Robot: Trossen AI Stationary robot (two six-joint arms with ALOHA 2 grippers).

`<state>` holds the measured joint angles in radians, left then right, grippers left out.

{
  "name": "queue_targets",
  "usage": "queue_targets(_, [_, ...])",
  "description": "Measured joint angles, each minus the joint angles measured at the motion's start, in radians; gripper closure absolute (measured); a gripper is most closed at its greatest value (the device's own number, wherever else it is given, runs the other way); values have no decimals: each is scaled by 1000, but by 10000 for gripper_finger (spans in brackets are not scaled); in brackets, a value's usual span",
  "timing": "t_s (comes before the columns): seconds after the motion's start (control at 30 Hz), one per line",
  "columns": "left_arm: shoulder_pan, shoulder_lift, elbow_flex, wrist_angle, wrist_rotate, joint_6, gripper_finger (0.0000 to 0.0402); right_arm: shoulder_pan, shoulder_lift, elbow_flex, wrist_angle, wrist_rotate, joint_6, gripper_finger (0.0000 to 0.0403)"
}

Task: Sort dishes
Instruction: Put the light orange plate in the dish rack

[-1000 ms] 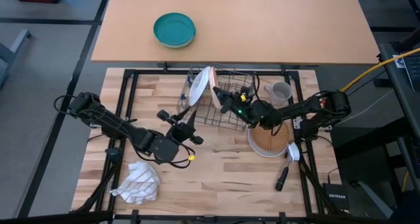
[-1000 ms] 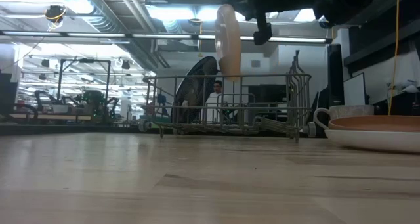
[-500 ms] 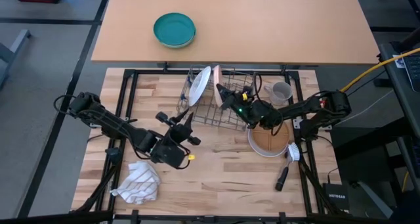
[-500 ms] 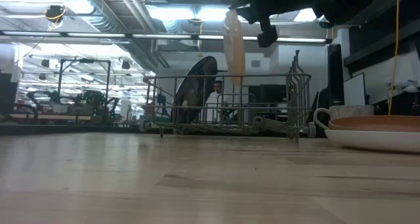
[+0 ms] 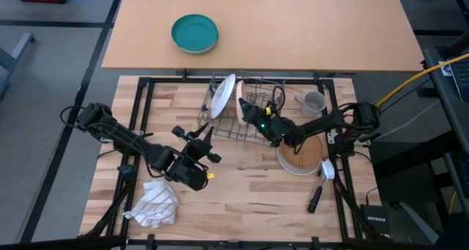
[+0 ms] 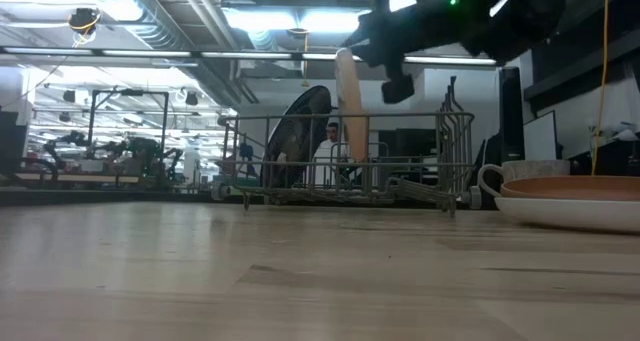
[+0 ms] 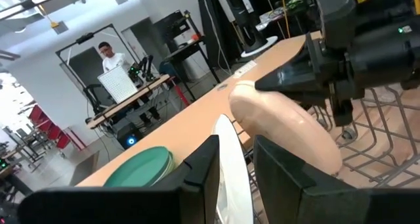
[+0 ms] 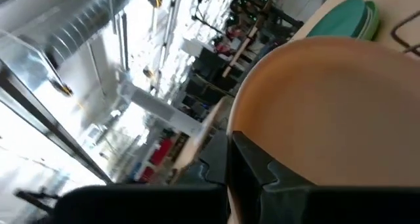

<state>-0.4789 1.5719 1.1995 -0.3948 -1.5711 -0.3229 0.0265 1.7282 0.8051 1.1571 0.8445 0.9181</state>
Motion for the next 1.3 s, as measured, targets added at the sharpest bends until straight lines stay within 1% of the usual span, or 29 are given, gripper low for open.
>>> queue_targets(0.13, [0, 0, 0, -36, 0, -49, 318, -1, 56, 0, 84, 13, 25, 395])
queue_targets(0.27, [0, 0, 0, -70, 0, -94, 318, -1, 86, -1, 111, 29, 55, 395])
queue_targets(0.37, [0, 0, 0, -79, 0, -101, 318, -1, 106, 0, 99, 63, 73, 395])
queue_targets(0.57, [0, 0, 0, -98, 0, -118, 318, 0, 107, 0, 101, 120, 65, 395])
queue_targets(0.7, [0, 0, 0, -98, 0, -117, 318, 0, 107, 0, 99, 133, 47, 394])
queue_targets(0.83, [0, 0, 0, -97, 0, -116, 318, -1, 107, 0, 97, 133, 46, 382])
queue_targets(1.03, [0, 0, 0, -96, 0, -116, 318, -1, 107, 0, 35, 133, 45, 367])
queue_targets(1.3, [0, 0, 0, -95, 23, -116, 318, -3, 107, 0, -76, 132, 44, 364])
